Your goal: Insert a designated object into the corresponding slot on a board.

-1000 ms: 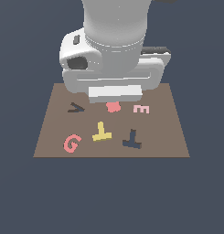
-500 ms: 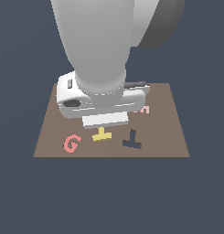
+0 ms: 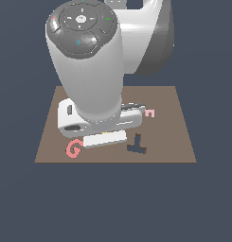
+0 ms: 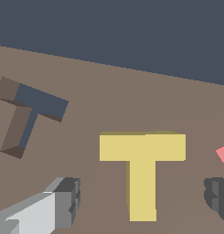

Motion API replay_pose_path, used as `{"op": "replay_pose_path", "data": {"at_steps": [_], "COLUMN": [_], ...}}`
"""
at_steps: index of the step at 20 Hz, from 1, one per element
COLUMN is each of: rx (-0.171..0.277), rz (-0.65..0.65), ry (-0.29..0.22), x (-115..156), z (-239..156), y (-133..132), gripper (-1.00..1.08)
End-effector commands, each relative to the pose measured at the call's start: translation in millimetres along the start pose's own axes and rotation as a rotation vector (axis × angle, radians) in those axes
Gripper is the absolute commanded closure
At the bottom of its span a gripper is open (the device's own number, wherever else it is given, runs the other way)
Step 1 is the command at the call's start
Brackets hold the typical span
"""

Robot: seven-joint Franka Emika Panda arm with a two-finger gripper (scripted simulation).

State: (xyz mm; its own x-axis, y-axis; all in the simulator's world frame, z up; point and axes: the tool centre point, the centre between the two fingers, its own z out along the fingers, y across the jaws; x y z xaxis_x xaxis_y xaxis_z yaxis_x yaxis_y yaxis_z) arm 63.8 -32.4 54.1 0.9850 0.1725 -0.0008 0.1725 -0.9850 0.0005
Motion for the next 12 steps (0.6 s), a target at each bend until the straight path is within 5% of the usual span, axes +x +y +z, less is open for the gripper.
{"op": "replay_pose_path", "data": {"at_steps": [1, 12], "rx": [0.000, 0.000], "rz": [-0.005, -0.007], "ry": [0.001, 0.001], "x": [3, 4], "z": [3, 20], "y": [1, 2], "gripper": [-0.92, -0.92]}}
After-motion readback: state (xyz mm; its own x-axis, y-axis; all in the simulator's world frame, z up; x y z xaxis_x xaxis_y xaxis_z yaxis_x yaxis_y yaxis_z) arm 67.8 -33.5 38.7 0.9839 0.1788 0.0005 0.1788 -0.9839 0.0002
